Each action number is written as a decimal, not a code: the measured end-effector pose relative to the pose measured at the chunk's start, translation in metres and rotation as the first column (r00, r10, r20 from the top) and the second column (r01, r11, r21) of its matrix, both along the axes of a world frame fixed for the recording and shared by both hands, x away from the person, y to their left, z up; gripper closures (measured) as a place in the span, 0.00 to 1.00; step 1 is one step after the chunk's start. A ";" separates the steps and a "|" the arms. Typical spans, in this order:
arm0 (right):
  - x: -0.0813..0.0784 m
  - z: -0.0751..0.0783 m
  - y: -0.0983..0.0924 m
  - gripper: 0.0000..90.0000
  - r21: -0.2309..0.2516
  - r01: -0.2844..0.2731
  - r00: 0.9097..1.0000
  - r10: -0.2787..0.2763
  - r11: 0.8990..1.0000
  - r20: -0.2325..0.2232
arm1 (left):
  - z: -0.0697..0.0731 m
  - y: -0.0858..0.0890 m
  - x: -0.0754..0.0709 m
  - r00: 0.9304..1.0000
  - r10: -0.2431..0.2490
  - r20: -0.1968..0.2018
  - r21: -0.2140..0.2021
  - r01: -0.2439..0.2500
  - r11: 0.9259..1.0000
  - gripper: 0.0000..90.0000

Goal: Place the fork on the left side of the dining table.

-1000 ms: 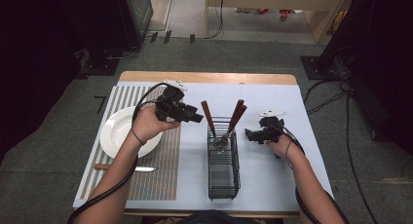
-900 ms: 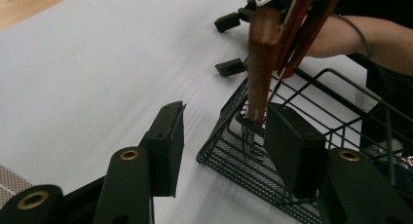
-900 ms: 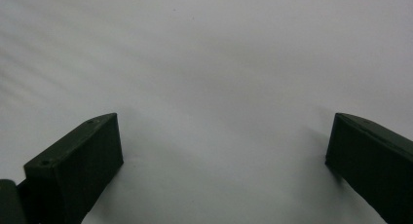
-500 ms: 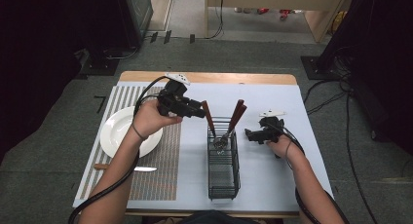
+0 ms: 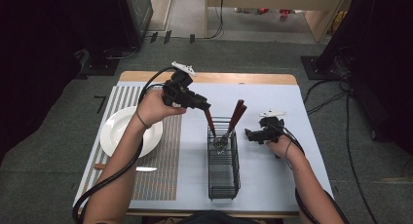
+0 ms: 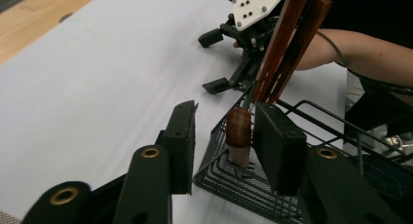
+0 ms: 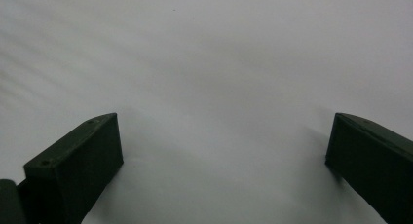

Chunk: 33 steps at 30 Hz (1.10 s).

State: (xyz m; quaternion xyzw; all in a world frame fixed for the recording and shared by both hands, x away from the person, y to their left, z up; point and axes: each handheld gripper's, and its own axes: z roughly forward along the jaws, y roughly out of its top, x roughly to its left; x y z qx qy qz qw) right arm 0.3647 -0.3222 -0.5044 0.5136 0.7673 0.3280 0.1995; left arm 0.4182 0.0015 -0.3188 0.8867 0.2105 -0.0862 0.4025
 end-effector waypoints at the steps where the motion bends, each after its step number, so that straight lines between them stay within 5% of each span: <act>1: 0.000 0.000 0.000 0.00 0.000 0.000 1.000 0.000 1.000 0.000 | 0.000 0.000 0.000 1.000 0.000 0.000 0.000 0.000 1.000 0.75; 5: 0.000 0.000 0.000 0.00 0.000 -0.001 1.000 0.001 1.000 0.001 | 0.003 -0.002 -0.002 1.000 -0.014 -0.014 0.010 0.014 1.000 0.87; 14: 0.000 0.000 0.000 0.00 -0.001 0.000 1.000 0.000 1.000 0.000 | 0.007 0.002 -0.007 0.997 -0.031 -0.068 -0.006 0.031 1.000 0.90; 24: 0.000 0.000 0.000 0.00 0.000 0.001 1.000 -0.001 1.000 -0.001 | 0.014 0.005 -0.016 0.998 -0.003 -0.066 -0.017 0.002 1.000 0.91; 33: 0.000 0.000 0.000 0.00 -0.001 0.000 1.000 0.000 1.000 -0.001 | 0.033 0.015 -0.024 1.000 0.025 -0.009 -0.072 -0.026 0.997 0.91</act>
